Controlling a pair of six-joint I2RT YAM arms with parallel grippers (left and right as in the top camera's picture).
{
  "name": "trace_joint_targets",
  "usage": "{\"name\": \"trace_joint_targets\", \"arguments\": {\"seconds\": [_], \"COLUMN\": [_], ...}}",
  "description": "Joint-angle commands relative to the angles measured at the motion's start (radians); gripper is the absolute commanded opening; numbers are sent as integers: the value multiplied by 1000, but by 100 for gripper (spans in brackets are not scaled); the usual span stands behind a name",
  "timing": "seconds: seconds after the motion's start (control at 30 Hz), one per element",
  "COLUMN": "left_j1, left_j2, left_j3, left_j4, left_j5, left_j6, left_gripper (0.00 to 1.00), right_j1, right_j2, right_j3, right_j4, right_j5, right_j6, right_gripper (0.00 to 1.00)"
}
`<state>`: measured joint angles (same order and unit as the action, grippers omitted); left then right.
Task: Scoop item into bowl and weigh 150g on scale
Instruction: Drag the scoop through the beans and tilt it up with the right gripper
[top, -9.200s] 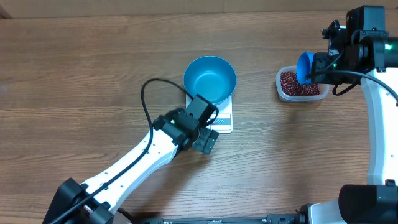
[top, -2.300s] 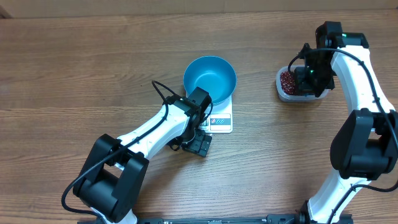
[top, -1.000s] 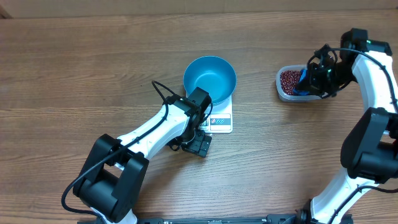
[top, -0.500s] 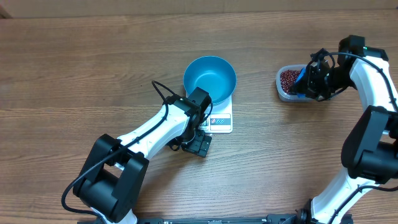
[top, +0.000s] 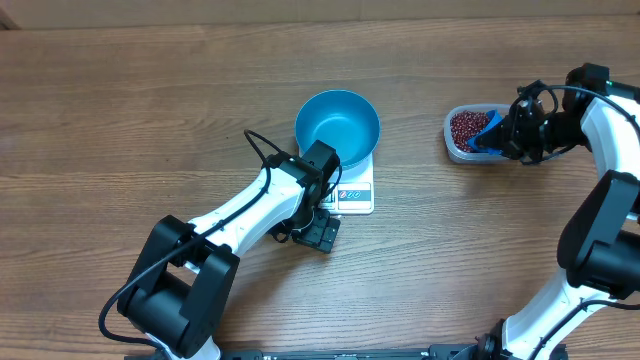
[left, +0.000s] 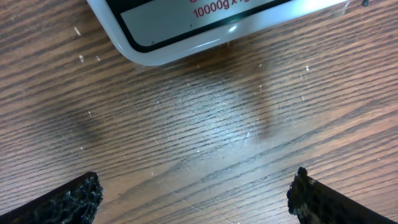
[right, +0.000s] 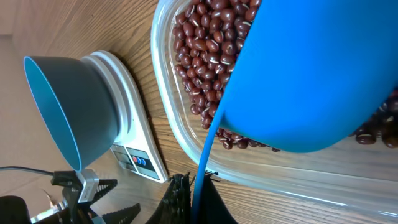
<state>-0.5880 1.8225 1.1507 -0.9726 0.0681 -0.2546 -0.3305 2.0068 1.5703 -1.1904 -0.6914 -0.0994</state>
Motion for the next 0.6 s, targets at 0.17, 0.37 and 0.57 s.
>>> {"name": "trace_joint_targets", "arguments": {"seconds": [0.17, 0.37, 0.57], "left_j1": [0, 0, 0], "left_j2": [6, 6, 6], "left_j3": [10, 10, 10], "left_j4": [0, 0, -1], "left_j5": [3, 3, 3], "left_j6": [16, 16, 16], "left_gripper": [99, 100, 99], "right_j1": [-53, -71, -97], "right_j2": [21, 21, 21], "right_j3": [2, 2, 2], "right_j4": [5, -11, -21], "right_j5": [-42, -102, -134], "right_j6": [-158, -194, -223], "right_gripper": [4, 4, 4]}}
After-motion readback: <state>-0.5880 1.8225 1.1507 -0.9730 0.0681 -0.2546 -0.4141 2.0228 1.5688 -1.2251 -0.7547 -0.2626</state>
